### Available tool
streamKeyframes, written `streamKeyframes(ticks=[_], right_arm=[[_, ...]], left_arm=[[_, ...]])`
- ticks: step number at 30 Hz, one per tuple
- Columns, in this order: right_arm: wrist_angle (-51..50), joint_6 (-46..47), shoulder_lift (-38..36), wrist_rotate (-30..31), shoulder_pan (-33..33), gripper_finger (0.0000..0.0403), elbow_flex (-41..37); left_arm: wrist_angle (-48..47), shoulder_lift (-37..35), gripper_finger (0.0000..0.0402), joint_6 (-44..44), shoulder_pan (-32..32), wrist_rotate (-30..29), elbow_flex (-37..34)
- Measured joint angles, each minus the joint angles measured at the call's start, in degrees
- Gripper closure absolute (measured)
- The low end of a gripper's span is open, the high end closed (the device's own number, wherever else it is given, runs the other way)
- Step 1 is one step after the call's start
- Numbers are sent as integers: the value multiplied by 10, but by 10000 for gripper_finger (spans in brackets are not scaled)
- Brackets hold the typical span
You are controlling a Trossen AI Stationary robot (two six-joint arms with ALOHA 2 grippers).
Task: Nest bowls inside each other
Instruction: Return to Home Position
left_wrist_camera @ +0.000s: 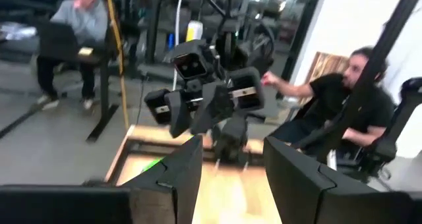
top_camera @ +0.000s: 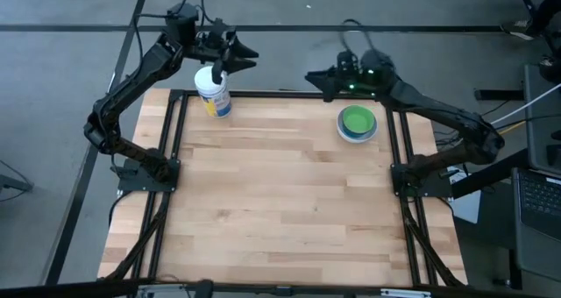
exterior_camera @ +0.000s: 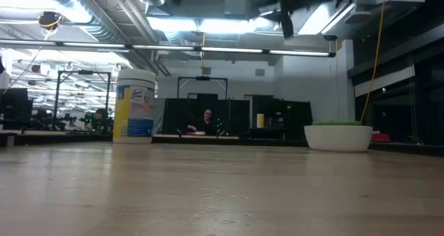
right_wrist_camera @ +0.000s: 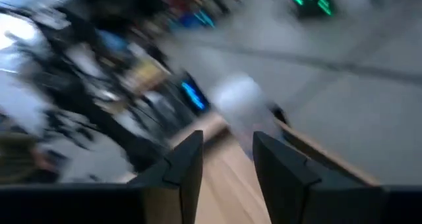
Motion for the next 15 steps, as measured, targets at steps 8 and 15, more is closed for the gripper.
streamKeyframes(ticks=[8, 15], right_arm=[[116, -12, -48, -13, 76, 278, 0], [145, -20, -69, -31, 132, 286, 0]], left_arm=[[107, 0, 245, -67, -138, -105, 0], [192, 8, 245, -45, -309, -314, 1]])
